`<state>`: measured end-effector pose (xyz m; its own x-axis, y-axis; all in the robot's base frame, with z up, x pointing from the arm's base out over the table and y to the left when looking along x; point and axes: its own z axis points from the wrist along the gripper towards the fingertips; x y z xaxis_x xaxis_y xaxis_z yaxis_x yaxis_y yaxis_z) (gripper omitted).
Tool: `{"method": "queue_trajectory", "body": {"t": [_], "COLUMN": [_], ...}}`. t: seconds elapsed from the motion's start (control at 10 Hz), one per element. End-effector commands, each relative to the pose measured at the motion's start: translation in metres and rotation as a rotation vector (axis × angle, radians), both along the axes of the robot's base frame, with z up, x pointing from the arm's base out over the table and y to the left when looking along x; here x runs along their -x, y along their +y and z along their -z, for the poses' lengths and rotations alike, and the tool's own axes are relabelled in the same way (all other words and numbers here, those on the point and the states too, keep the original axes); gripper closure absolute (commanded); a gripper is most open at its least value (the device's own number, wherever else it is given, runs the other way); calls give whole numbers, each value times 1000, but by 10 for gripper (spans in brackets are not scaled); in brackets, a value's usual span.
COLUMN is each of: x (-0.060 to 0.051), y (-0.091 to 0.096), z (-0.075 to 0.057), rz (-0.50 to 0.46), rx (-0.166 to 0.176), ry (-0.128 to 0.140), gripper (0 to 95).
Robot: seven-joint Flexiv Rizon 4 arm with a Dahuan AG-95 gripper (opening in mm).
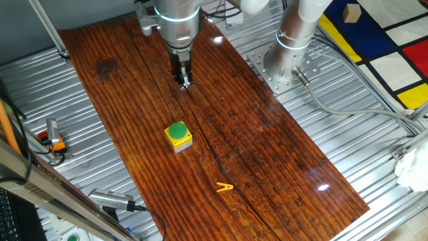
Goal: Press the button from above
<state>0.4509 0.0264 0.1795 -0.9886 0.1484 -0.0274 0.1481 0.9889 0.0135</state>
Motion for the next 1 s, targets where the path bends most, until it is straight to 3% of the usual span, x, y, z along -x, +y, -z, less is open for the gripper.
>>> {"method": "queue_trajectory", "body": {"t": [0.1,0.3,1.0], "x": [0,0,0], "y": [0,0,0], "z": [0,0,0], "rz": [-6,-15,-19], "rx": [2,10,8], "ry": [-4,-19,-11], "gripper": [950,950,950]}}
